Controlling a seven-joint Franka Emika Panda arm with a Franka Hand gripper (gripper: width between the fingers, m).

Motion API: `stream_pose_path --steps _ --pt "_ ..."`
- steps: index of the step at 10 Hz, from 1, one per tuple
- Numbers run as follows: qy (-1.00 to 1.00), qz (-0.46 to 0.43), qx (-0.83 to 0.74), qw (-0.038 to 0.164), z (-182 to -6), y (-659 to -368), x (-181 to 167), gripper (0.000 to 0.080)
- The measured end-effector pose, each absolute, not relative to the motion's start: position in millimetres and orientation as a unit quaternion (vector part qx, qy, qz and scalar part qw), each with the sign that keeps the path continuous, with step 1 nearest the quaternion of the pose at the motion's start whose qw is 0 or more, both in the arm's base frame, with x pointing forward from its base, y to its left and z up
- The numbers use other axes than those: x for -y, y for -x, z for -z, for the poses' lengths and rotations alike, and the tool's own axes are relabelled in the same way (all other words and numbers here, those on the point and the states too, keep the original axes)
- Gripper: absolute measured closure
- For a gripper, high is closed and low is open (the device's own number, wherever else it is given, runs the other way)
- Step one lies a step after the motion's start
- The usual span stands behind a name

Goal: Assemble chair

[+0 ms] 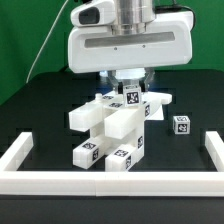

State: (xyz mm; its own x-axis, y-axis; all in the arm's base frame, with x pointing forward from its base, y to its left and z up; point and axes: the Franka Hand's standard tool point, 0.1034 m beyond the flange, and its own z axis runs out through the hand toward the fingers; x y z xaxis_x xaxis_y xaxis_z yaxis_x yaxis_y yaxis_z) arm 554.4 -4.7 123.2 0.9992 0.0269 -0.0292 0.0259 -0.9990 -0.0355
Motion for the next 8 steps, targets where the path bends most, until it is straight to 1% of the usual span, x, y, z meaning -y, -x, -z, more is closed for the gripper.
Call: stream_pose_path --steps 2,5,8 --pt "0.997 -0.016 -0.071 0.016 -123.2 -554.4 4.2 0.0518" --pt "0.988 -0.017 -0.154 0.015 -123.3 -554.5 3.7 0.0518" --pt "0.951 -0.019 -0.308 0.020 -122.9 -556.2 9.0 0.0518"
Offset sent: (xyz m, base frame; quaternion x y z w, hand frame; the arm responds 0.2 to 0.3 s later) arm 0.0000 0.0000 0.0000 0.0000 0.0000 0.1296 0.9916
